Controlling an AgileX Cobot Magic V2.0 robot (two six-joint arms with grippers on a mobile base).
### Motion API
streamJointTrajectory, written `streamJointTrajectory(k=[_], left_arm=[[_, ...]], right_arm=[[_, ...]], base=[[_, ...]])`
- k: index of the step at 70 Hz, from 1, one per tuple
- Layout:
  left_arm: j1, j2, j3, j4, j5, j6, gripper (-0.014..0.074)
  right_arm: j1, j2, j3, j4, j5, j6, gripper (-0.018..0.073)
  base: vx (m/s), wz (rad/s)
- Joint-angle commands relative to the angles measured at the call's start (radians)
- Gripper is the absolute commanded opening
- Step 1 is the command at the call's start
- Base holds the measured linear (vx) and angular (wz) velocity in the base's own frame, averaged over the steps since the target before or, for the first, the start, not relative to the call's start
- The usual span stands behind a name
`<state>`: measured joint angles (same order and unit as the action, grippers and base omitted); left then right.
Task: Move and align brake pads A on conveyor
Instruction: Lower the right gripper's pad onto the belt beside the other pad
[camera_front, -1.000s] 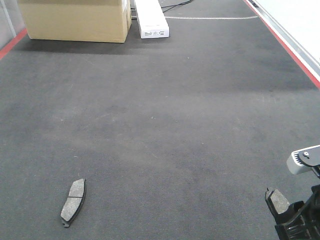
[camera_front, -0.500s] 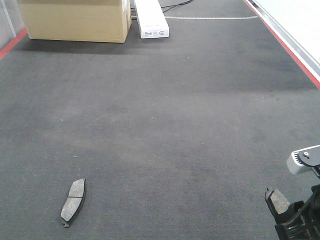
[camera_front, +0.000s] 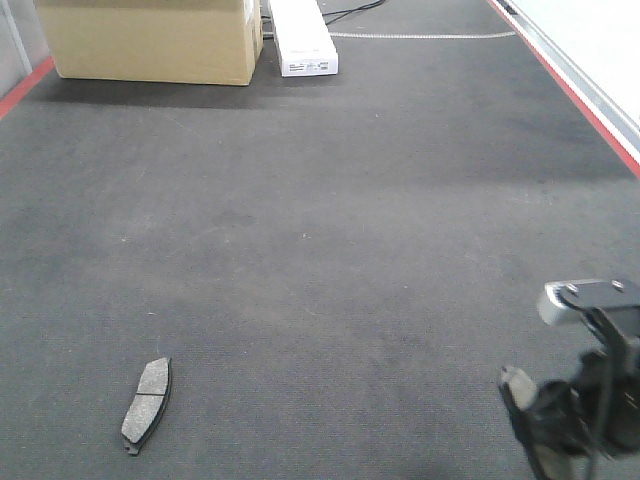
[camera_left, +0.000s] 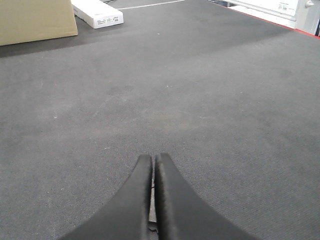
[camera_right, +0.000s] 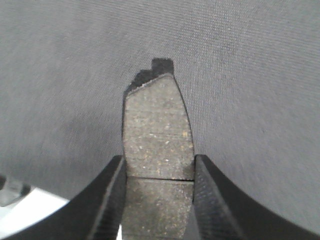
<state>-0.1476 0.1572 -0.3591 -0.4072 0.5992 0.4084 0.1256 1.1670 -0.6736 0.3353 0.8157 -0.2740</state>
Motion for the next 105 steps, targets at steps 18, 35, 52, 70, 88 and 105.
streamJointTrajectory(k=[18, 35, 52, 70, 88, 105], left_arm=[[-0.006, 0.011, -0.022, -0.018, -0.059, 0.0, -0.0006], [-0.006, 0.011, -0.022, -0.018, -0.059, 0.0, -0.0006], [-0.006, 0.011, -0.022, -0.018, -0.059, 0.0, -0.0006], [-0.006, 0.011, -0.022, -0.018, -0.059, 0.0, -0.0006], [-0.006, 0.011, -0.022, -0.018, -0.059, 0.0, -0.0006], [-0.006, 0.011, -0.022, -0.018, -0.059, 0.0, -0.0006]], right_arm=[[0.001, 0.253, -0.1, 0.153, -0.192, -0.009, 0.0008], [0.001, 0.376, -0.1, 0.164, -0.279, -0.009, 0.0021], [0.001, 0.401, -0.099, 0.164, -0.312, -0.009, 0.0089], [0.001, 0.401, -0.099, 0.163, -0.338, -0.01, 0.0219], [0.001, 0.401, -0.099, 0.163, -0.339, -0.013, 0.0377], [0.0, 0.393, -0.099, 0.162, -0.328, -0.014, 0.0398]], base=[[0.0, 0.0], [0.0, 0.0], [0.0, 0.0], [0.0, 0.0], [0.0, 0.0], [0.0, 0.0]])
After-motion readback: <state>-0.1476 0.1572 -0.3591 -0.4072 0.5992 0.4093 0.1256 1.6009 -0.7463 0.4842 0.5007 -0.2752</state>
